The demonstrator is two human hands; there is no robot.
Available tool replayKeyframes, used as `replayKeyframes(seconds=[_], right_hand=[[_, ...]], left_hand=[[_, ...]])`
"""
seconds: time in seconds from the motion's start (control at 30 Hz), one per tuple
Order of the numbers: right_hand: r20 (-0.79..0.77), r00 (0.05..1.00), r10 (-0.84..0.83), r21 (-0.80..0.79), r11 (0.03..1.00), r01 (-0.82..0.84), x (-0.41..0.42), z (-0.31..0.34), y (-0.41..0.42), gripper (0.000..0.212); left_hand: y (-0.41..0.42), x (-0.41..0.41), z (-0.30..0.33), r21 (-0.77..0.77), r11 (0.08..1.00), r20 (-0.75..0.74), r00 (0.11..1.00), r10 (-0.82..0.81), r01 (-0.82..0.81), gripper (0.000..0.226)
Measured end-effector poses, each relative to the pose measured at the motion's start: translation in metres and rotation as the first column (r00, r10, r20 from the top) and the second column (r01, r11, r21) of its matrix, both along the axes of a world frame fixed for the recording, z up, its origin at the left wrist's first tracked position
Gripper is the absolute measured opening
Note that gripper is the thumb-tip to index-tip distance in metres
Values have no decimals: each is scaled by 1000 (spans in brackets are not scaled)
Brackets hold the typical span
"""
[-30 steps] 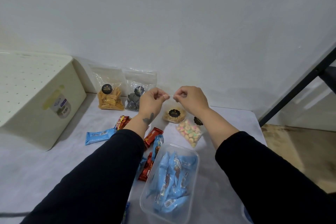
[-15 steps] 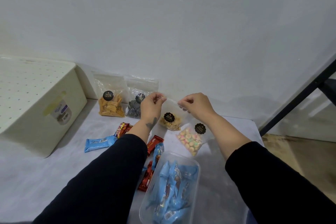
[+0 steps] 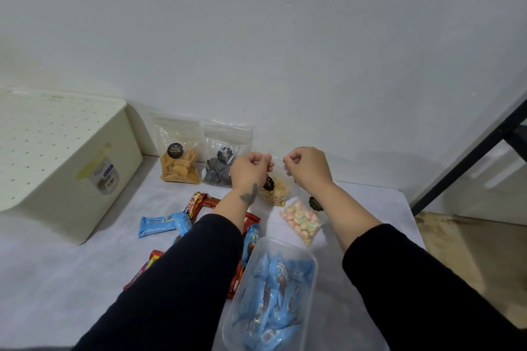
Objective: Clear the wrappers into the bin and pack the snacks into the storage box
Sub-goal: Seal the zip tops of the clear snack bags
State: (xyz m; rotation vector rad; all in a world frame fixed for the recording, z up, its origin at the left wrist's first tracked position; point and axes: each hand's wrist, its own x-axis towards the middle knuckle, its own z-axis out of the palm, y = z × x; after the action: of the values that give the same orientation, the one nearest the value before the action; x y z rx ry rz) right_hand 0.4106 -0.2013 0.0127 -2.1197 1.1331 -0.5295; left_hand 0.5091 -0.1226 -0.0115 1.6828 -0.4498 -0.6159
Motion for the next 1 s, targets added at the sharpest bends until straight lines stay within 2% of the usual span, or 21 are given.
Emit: replayKeyframes(seconds=[0.17,0.3,0.43,0.47,0.53,0.6,0.63,0.7,0.77,0.87,1.0], right_hand=[[-35,999,-27,5,1000,28,1,0,-4,20],[28,1000,14,47,999,-15,0,-1,-2,16],[23,996,92,54,994,-93,-4,-2,2,28],[22,996,89,36,995,-90,-5,-4,2,25],[53,997,63,28,998,-64,-6,-6,-1,16],[94,995,44,66,997,-50,-8,-6,-4,11],[110,993,35,86,995,-44,-9,-6,-6,10],[139,990,19,124,992,-37,-12,-5,-7,9],[156,988,11,142,989,-34,-14,-5,-7,9],[146,989,13,131,991,-33,-17,-4,-9,9],[109,994,16,117,993,-29,-18,-6,-12,25]], left_hand=[[2,-2,-1,-14,1000,-20,1000,-1,1,23],[2,0,1,-61,998,-74,997,22,-26,20],[0,3,5,-69,997,-79,997,23,-29,22],[0,4,5,-46,998,-13,999,42,-42,22],[0,8,2,36,996,224,972,73,-83,12],[0,13,-1,119,988,443,896,34,-97,32],[-1,15,-2,147,987,480,877,-11,-69,43],[-2,17,1,142,990,398,914,-81,26,48],[-4,18,4,104,994,303,950,-70,40,33],[-5,22,3,64,998,261,965,-25,9,14],[-7,23,-1,48,998,248,967,-57,47,8]])
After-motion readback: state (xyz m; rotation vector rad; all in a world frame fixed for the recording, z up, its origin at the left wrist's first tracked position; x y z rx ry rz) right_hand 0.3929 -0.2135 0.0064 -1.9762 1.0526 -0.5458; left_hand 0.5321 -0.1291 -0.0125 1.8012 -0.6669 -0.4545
